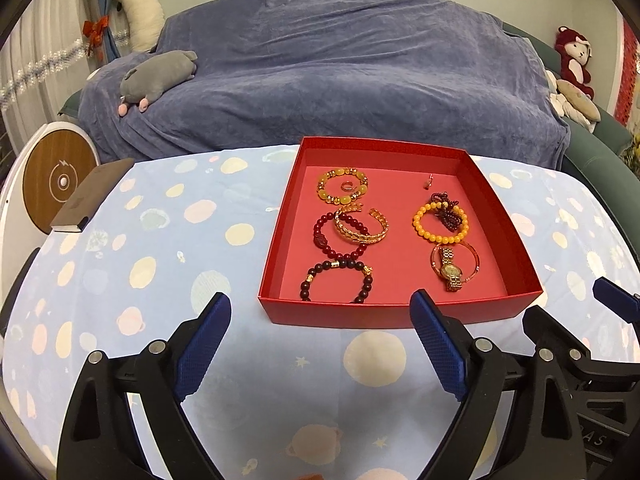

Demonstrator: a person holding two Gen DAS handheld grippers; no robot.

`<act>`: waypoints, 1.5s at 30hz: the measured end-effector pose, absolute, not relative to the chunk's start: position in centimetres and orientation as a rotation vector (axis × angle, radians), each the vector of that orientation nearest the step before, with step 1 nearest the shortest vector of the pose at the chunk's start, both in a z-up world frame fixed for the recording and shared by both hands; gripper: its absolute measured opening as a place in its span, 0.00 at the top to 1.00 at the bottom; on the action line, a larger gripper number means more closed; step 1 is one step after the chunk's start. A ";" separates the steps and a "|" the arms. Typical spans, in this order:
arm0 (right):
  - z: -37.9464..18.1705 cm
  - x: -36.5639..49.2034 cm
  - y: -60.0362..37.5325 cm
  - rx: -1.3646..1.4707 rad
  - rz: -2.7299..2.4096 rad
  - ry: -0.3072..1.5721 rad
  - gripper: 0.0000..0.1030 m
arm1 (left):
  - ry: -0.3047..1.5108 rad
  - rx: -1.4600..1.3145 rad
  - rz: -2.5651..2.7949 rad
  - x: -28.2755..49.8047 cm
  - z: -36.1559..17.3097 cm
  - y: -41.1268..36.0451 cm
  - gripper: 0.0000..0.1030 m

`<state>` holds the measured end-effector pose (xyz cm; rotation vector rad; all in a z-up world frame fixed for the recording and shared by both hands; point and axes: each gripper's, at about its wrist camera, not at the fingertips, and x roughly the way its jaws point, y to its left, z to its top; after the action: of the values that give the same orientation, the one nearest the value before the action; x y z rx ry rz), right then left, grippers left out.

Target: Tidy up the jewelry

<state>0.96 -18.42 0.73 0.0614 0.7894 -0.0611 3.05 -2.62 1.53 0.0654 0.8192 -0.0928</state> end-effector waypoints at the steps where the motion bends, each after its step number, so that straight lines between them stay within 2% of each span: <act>1: 0.8 1.0 -18.4 0.062 -0.062 0.786 0.09 | 0.825 0.061 -0.094 3.1 1.5 -2.5 0.16; 45: 0.5 0.8 -19.0 0.078 -0.111 0.765 0.07 | 0.849 0.070 -0.122 3.2 1.3 -2.8 0.16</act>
<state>0.76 -19.02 0.46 0.0780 0.7646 -0.1107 3.21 -2.76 1.26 0.0697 0.8494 -0.1215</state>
